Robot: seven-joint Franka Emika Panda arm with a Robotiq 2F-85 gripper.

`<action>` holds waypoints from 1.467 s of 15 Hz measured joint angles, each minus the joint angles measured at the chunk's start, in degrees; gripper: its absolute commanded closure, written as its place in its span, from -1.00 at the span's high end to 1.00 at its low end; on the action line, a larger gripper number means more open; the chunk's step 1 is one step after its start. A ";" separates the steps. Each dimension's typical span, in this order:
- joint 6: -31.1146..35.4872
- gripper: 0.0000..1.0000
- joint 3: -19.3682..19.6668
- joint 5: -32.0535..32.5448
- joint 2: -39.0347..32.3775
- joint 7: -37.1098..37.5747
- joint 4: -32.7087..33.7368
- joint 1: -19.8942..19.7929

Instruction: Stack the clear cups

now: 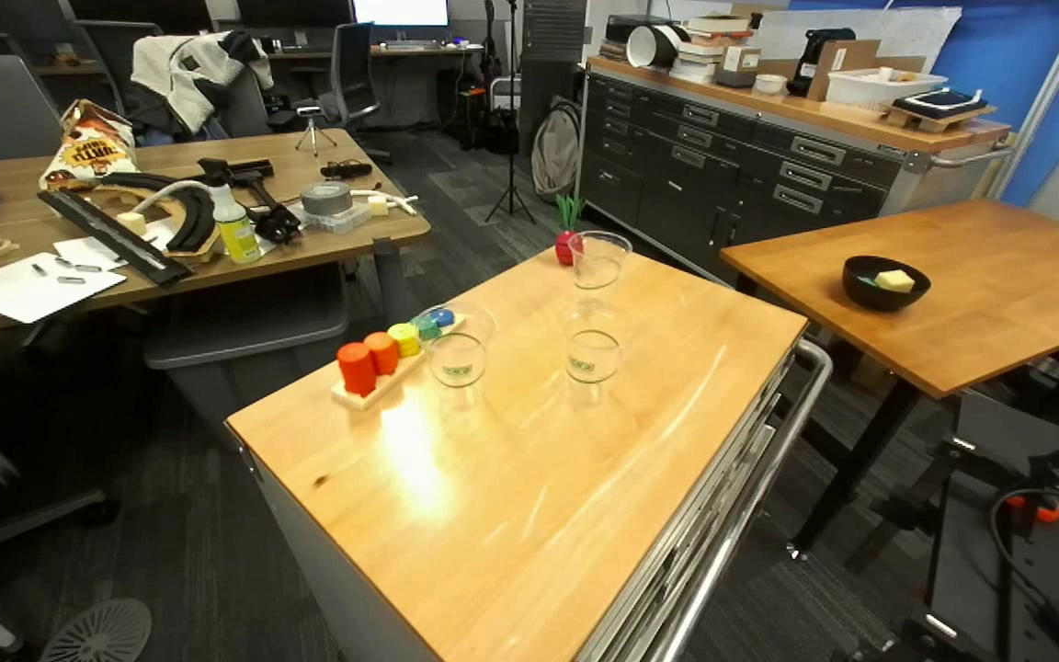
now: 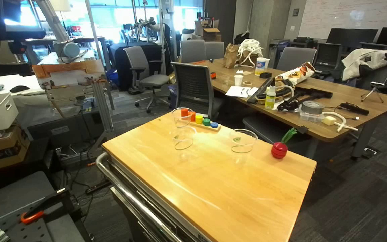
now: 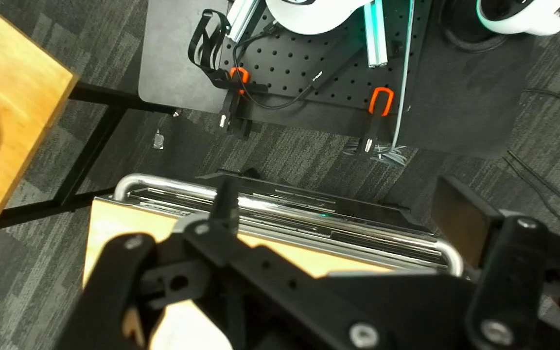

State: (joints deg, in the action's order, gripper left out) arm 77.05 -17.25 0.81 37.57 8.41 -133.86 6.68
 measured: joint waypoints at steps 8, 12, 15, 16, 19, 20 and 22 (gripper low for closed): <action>5.20 1.00 5.98 0.13 -4.78 1.11 3.19 -1.92; 8.38 1.00 10.81 0.54 -13.13 1.10 11.25 -5.48; 10.32 1.00 13.40 0.58 -21.43 1.21 19.77 -7.46; 11.32 1.00 14.14 0.58 -24.38 1.32 22.71 -7.93; 14.97 1.00 16.05 0.58 -33.37 1.92 30.98 -8.68; 15.77 1.00 16.60 0.58 -36.49 1.99 33.61 -8.83; 17.57 1.00 17.68 0.58 -42.42 2.05 38.12 -8.97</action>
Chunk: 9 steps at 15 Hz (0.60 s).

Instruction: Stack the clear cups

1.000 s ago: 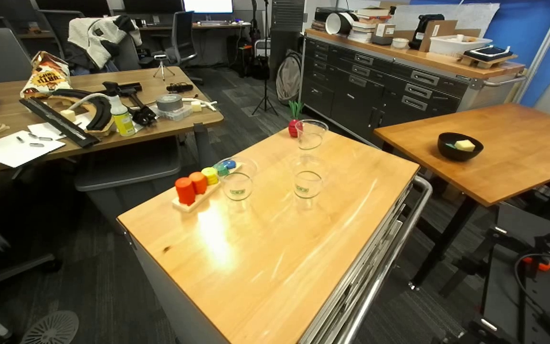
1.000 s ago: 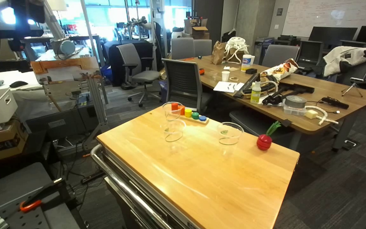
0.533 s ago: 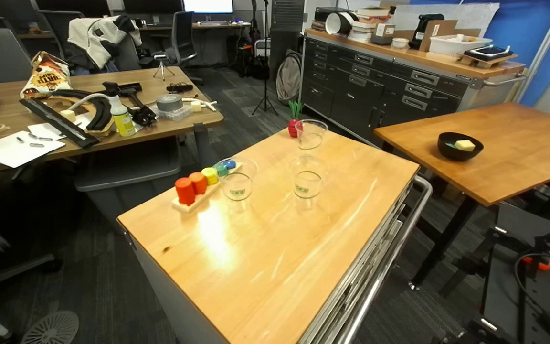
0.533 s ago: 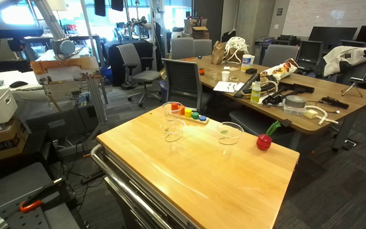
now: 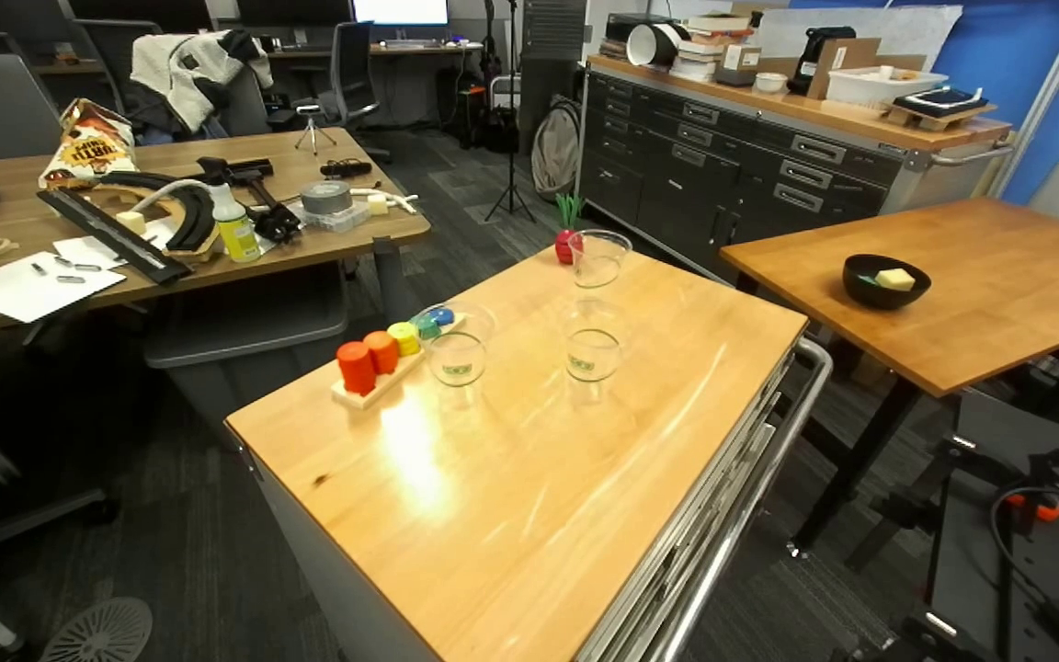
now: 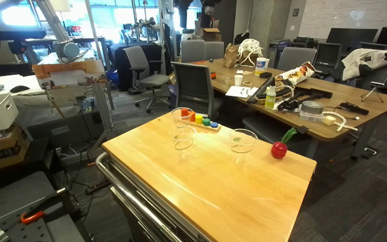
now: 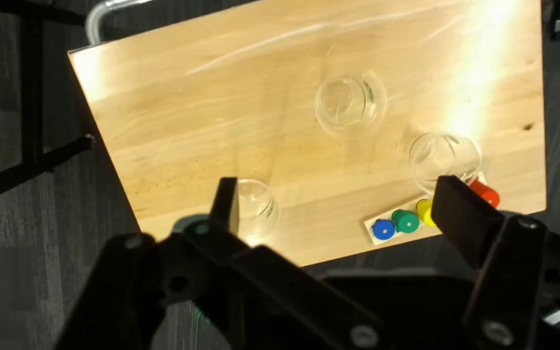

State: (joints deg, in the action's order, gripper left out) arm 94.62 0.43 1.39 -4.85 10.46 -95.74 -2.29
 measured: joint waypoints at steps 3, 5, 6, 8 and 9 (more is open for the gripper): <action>3.86 1.00 1.51 -0.04 -7.53 0.30 5.03 -0.12; 7.00 1.00 2.48 -0.30 -11.63 0.92 7.30 -0.45; 8.31 1.00 2.92 -0.61 -13.47 1.16 8.18 -0.73; 10.39 1.00 3.55 -1.21 -16.80 1.38 9.47 -1.62; 11.13 1.00 3.78 -1.92 -18.33 1.39 9.95 -2.16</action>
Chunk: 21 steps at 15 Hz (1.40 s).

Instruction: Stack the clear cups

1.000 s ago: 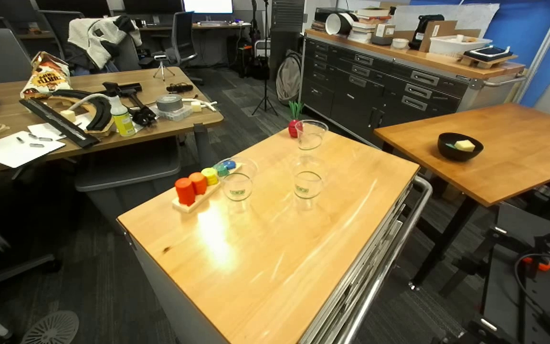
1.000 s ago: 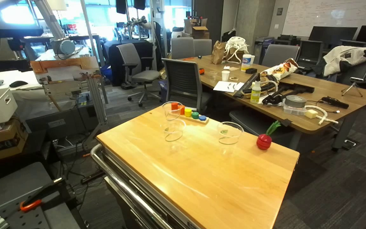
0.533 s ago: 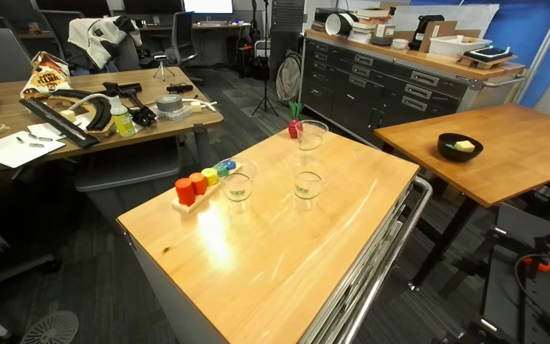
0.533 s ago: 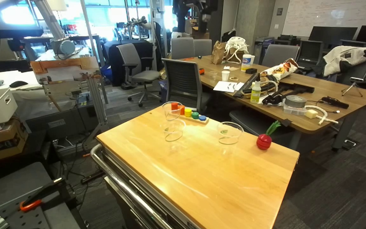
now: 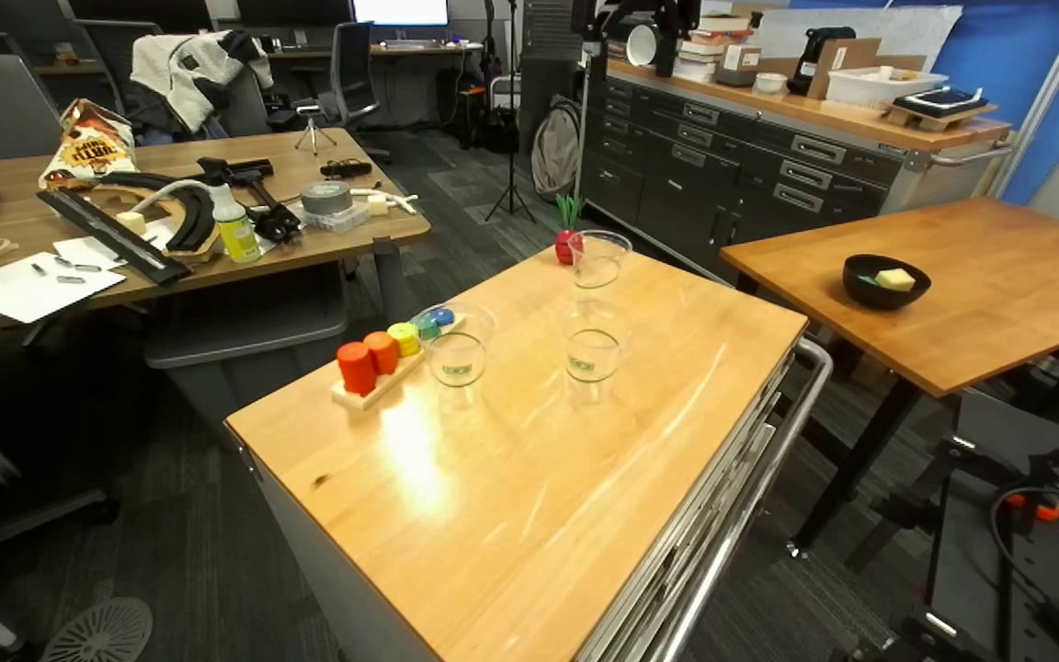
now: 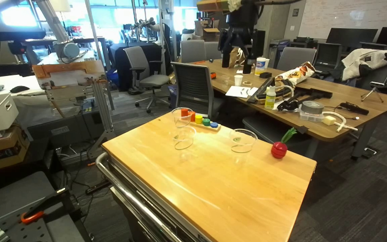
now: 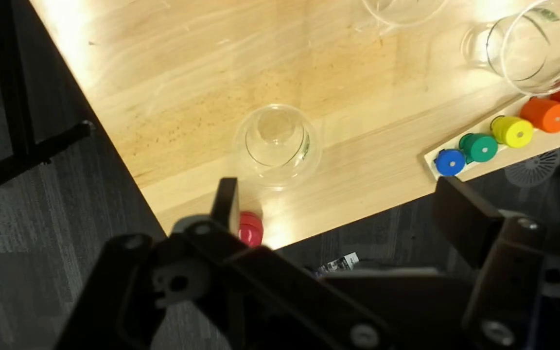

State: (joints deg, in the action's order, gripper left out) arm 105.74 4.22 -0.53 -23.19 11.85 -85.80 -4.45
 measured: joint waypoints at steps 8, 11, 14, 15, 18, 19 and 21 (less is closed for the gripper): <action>4.81 1.00 0.73 -4.34 -10.43 0.35 3.93 -3.54; 5.04 1.00 1.06 -4.37 -14.06 0.49 6.17 -4.32; 5.02 1.00 1.42 -4.37 -17.34 0.50 8.11 -4.76; 4.99 1.00 1.47 -4.37 -18.22 0.50 8.60 -4.84; 4.89 1.00 1.49 -4.37 -20.70 0.50 9.94 -4.94; 4.85 1.00 1.48 -4.37 -21.47 0.50 10.37 -4.94; 4.81 1.00 1.48 -4.42 -23.12 0.50 11.19 -4.97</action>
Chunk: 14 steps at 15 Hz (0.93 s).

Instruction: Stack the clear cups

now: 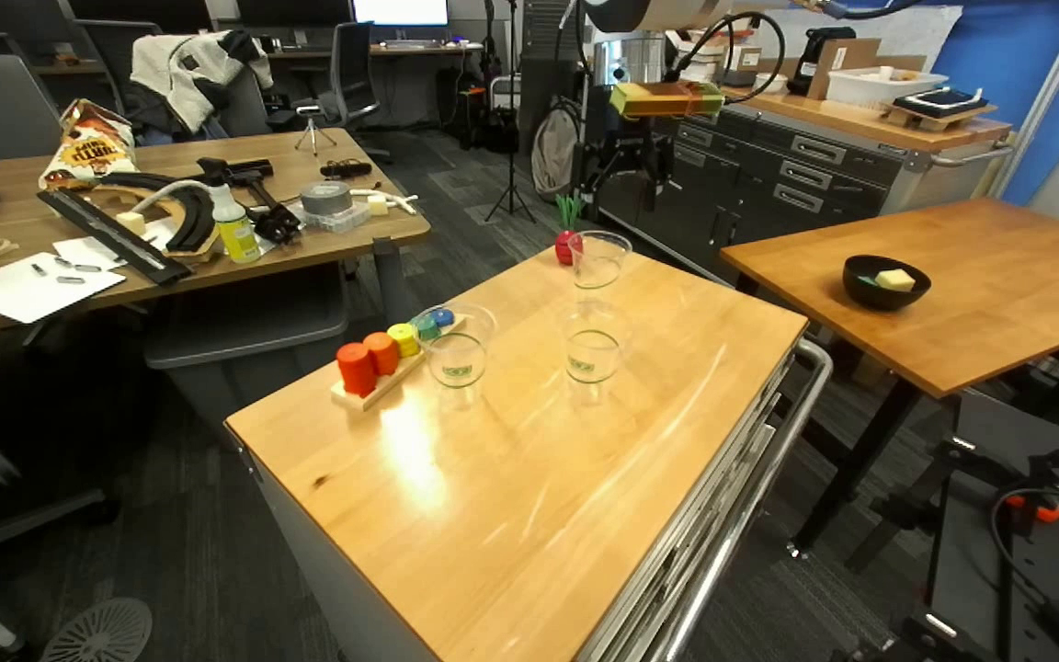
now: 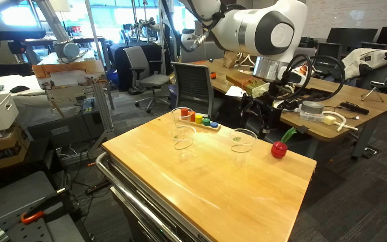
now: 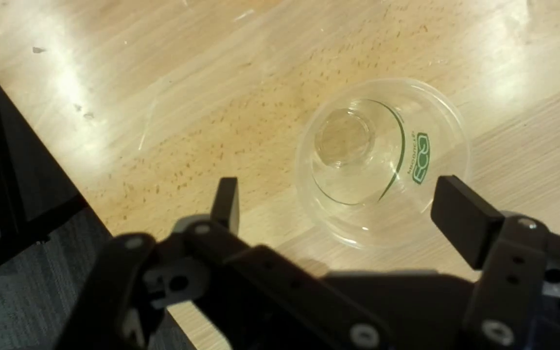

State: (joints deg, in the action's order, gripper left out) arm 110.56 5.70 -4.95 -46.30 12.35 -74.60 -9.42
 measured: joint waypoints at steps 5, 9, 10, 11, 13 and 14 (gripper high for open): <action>-0.20 1.00 -0.01 -0.98 -3.70 0.00 2.15 -0.56; -0.80 0.39 -0.11 -2.63 -5.10 0.00 3.70 -1.19; -1.04 0.24 -0.16 -3.10 -5.33 0.00 4.25 -1.35; -1.12 0.05 -0.21 -3.49 -5.53 0.00 4.78 -1.47; -1.16 -0.26 -0.31 -4.15 -6.06 0.00 5.86 -1.62; -1.18 -0.39 -0.34 -4.49 -6.30 0.00 6.29 -1.65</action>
State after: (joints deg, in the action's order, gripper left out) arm 109.38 5.36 -9.44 -52.61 12.35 -68.32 -11.07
